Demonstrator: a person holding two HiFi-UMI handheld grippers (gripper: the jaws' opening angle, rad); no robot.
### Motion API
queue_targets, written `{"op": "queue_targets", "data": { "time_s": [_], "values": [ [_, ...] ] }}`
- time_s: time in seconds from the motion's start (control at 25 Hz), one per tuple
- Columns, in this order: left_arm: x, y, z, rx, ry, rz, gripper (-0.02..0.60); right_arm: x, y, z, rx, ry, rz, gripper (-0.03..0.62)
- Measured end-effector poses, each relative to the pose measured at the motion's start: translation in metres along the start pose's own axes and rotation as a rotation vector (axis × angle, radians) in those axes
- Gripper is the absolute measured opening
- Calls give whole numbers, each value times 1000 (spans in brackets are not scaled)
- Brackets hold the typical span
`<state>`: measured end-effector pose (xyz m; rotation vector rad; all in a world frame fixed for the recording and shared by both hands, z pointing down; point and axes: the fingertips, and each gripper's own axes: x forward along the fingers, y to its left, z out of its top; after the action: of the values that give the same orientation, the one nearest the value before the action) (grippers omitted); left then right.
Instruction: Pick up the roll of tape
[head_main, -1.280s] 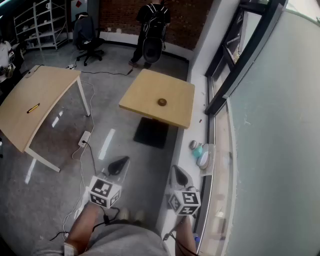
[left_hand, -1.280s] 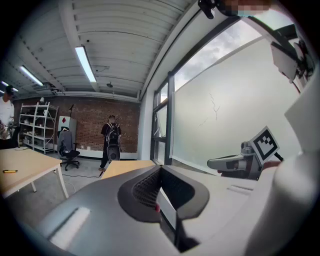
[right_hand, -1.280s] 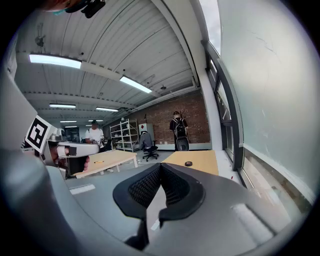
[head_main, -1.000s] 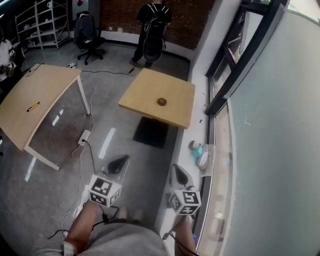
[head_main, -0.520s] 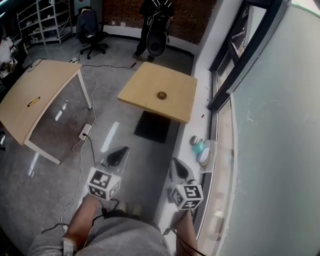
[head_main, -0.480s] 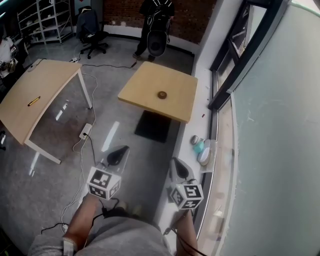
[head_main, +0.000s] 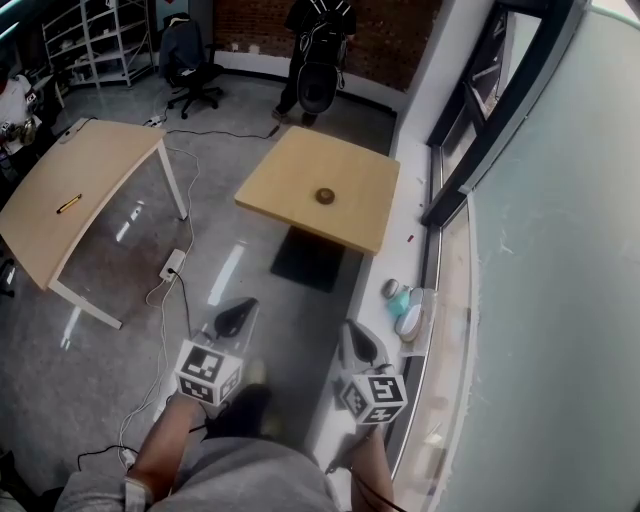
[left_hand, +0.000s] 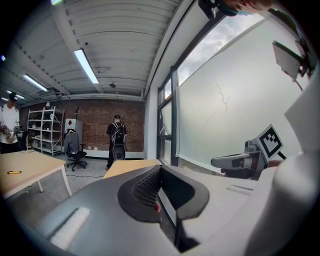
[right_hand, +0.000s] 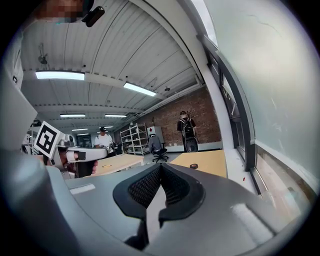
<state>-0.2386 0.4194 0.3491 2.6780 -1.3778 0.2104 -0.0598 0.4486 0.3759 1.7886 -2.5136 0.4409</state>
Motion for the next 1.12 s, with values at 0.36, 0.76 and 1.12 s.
{"op": "queue_targets", "data": {
  "time_s": [0.36, 0.76, 1.12],
  "values": [
    [64, 23, 7, -12, -5, -34, 0, 53, -34, 10, 2, 6, -24, 14],
    [143, 80, 18, -28, 14, -46, 0, 140, -59, 31, 2, 31, -41, 14],
    [206, 141, 23, -39, 18, -40, 0, 224, -76, 39, -10, 62, -45, 14]
  ]
}}
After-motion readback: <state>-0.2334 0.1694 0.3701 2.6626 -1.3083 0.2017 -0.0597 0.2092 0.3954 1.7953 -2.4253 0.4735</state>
